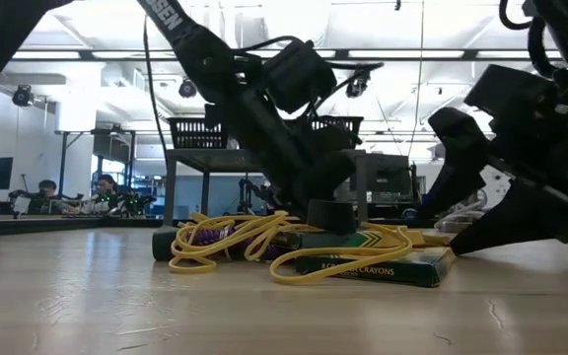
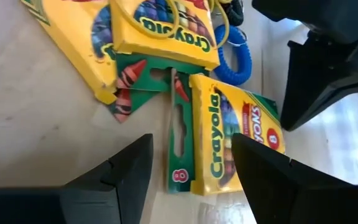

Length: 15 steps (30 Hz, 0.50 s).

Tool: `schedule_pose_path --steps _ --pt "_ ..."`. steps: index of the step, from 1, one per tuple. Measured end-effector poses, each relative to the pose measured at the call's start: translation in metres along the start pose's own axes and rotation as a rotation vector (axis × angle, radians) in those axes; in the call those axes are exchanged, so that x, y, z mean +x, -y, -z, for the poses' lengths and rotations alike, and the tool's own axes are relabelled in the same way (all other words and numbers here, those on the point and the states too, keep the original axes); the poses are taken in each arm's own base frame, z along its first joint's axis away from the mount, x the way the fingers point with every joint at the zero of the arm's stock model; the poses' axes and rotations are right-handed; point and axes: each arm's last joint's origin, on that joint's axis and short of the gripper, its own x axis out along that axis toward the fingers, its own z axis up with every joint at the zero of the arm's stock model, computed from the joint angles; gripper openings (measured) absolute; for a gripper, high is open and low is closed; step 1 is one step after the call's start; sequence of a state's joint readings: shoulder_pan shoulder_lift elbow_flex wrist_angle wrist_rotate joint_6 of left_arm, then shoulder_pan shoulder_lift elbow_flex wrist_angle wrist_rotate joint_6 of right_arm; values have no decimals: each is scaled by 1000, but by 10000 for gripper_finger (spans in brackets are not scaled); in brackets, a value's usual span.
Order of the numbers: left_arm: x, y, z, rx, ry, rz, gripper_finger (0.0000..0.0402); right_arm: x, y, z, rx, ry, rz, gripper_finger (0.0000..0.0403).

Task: Pick & Place Office Desk Supplies
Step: Put the crayon box into the right black bin on the shelf

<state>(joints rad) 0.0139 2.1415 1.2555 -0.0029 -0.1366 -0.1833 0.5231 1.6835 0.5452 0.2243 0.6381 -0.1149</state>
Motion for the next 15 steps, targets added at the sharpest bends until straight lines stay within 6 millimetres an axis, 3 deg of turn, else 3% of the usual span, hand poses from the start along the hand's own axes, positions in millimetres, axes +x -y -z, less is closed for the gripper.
schedule_pose_path --steps 8,15 --pt "1 2 1 43 -5 79 3 5 12 -12 21 -1 53 219" --pt "4 3 4 48 -12 102 3 4 20 -23 -18 -119 109 219"
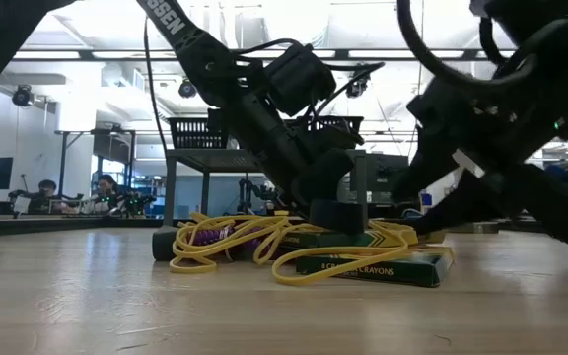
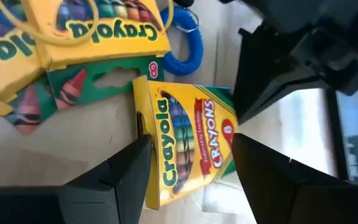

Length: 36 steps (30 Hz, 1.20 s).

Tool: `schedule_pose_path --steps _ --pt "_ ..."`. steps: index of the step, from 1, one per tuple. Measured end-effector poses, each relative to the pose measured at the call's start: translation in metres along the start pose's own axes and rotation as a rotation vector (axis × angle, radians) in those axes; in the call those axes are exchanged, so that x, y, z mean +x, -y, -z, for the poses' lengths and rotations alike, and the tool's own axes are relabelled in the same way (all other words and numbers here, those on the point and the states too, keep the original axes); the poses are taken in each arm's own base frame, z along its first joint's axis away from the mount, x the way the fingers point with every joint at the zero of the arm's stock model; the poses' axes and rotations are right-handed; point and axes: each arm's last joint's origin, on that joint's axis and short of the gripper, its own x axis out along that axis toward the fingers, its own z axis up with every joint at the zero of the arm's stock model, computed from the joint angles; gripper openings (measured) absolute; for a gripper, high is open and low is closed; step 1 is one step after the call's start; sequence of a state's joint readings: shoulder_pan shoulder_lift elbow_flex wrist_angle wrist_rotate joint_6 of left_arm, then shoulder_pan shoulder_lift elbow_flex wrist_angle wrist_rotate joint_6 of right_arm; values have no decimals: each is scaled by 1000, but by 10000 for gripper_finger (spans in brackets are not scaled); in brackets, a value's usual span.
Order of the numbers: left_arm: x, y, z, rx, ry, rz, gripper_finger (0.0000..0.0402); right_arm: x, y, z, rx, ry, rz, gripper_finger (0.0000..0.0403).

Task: Pick & Place Office Desk Supplies
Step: Put the crayon box into the right black bin on the shelf

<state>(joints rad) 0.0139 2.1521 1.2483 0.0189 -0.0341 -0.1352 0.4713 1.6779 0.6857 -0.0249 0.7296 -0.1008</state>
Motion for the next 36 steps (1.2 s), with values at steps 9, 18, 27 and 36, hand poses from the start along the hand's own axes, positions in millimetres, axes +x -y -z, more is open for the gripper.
schedule_pose_path --steps 9,18,27,36 --pt "1 1 2 9 1 27 3 -6 5 -13 -7 -64 -65 219" --pt "0 6 3 14 -1 62 3 -6 3 -15 43 -57 -155 219" --pt "0 7 3 14 -3 69 3 -12 0 -19 28 -32 -228 219" --pt "0 7 3 14 -3 69 4 -18 -20 -12 71 -24 -320 219"
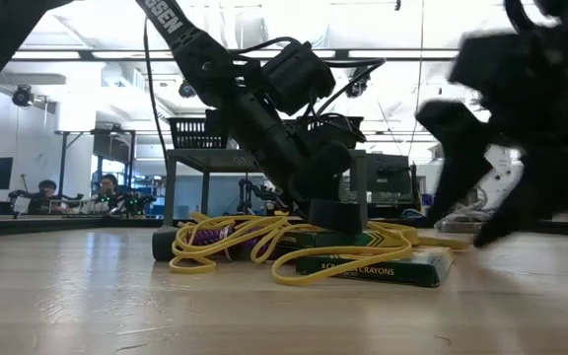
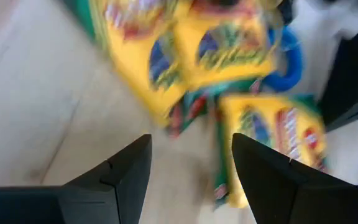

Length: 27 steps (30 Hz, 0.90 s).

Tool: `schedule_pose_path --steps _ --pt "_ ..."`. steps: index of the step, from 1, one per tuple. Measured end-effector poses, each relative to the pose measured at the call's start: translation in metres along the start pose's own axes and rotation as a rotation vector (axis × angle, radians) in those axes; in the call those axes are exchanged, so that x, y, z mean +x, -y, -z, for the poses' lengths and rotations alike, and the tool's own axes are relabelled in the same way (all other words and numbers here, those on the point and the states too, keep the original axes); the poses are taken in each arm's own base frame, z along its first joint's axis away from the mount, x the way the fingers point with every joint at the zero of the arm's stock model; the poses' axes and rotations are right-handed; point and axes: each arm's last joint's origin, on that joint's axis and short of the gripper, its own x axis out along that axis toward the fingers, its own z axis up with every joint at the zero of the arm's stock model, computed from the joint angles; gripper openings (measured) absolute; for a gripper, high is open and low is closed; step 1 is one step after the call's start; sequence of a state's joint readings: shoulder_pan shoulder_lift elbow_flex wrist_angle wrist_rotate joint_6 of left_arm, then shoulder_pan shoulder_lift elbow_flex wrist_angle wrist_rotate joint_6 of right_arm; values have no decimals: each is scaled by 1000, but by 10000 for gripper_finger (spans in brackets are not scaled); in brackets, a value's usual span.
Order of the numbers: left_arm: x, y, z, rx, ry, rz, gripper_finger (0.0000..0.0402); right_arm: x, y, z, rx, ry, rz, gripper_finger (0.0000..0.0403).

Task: Pick & Place Office Desk Supplies
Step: Put the crayon box into the right black bin on the shelf

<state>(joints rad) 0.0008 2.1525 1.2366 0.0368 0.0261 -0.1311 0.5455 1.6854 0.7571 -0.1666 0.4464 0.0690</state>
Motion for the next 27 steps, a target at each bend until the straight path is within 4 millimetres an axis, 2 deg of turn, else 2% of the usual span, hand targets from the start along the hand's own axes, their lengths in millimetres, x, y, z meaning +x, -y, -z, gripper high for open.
schedule_pose_path --steps 3,9,19,27 --pt "0 0 0 0 1 0 4 8 -3 2 -2 11 14 219" --pt "0 0 0 0 2 -3 4 16 -1 5 -66 6 194 202" --pt "0 2 0 1 -5 44 4 24 13 11 -73 -45 227 123" --pt "-5 3 -2 2 -9 50 4 12 15 10 -89 -40 209 41"
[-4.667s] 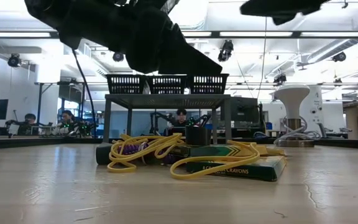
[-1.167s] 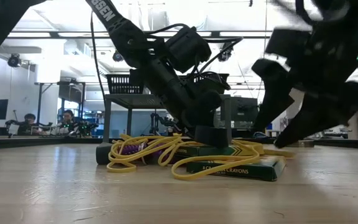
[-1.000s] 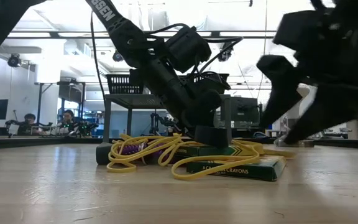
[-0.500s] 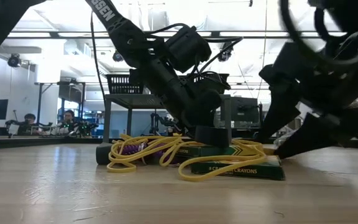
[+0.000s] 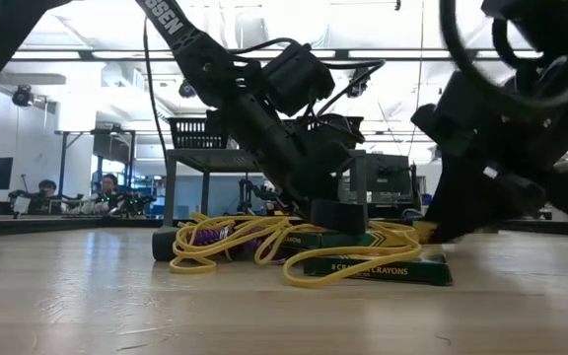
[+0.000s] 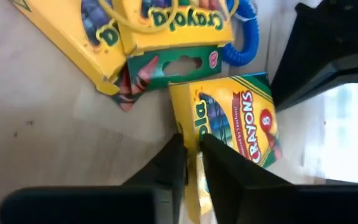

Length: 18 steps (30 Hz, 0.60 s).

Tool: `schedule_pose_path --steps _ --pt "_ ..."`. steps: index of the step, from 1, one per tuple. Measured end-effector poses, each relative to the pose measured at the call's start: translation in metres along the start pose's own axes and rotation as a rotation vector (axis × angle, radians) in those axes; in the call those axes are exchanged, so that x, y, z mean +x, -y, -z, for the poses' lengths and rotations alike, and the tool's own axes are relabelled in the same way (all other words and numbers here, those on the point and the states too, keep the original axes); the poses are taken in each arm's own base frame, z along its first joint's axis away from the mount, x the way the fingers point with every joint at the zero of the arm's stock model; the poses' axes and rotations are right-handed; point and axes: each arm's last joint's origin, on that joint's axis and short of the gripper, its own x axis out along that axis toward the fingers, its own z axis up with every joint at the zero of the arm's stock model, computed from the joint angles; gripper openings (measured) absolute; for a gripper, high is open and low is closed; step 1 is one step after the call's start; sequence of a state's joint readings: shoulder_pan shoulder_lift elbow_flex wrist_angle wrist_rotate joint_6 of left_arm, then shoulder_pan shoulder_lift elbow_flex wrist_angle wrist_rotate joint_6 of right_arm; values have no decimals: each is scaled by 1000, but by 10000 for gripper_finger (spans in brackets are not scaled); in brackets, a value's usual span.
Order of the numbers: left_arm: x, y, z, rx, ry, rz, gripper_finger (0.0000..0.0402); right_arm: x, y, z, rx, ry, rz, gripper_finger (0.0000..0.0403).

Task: Pick & Place Office Desk Supplies
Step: Put the crayon box into the right black bin on the shelf

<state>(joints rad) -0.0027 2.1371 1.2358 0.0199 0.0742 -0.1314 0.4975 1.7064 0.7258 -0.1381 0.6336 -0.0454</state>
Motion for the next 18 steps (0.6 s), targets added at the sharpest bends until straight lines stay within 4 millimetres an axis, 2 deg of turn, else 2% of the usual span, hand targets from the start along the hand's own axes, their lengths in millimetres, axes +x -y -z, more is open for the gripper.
schedule_pose_path --steps 3,8,11,15,18 --pt "-15 4 -1 0 -57 -1 4 -5 2 1 8 -12 9 14" --pt "-51 23 -11 48 -57 -114 4 -21 7 -3 69 51 21 9" --pt "-65 48 -12 153 -25 -277 4 -25 10 -2 159 126 19 8" --pt "-74 86 -5 302 40 -524 4 -22 11 4 271 266 8 8" --pt "-78 100 4 356 84 -697 4 -23 16 4 329 342 -2 8"
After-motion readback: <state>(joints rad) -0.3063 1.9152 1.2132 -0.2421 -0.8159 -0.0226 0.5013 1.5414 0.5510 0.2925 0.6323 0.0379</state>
